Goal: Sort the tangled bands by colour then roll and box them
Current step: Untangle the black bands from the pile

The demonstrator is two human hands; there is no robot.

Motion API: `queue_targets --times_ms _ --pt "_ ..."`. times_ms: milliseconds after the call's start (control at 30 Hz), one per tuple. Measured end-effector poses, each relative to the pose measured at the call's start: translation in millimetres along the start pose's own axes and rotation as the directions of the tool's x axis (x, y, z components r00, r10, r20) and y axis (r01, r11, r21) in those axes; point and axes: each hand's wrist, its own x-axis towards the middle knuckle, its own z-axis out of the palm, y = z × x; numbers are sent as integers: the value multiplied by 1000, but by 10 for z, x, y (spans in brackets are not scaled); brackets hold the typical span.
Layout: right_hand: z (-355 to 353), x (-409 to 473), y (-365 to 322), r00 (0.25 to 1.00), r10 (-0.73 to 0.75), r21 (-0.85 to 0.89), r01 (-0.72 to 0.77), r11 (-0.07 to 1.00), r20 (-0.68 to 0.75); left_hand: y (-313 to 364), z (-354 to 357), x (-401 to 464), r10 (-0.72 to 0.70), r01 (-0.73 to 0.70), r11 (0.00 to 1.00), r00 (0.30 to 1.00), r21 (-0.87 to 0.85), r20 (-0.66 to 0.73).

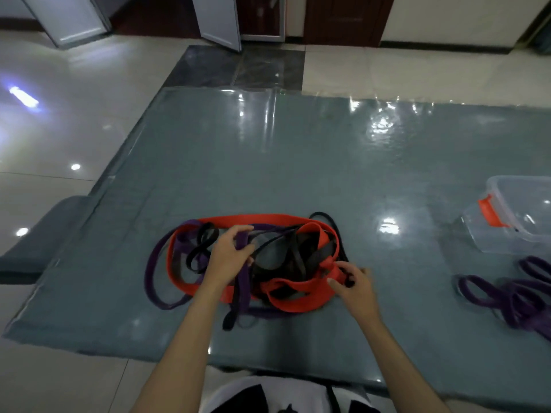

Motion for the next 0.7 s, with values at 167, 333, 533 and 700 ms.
queue_targets --times_ms 167,333,533,700 --pt "82 -126 -173 995 -100 -412 86 907 -12 172 -189 17 172 -177 980 983 94 64" --pt "208 -113 -617 911 -409 -328 402 855 52 340 -228 -57 295 -321 939 936 121 192" --pt "428 233 -1069 793 -534 -240 601 762 292 490 -424 -7 345 -393 915 877 87 336" --pt "579 464 -1368 765 -506 -156 600 785 399 501 -543 68 323 -371 927 867 60 379"
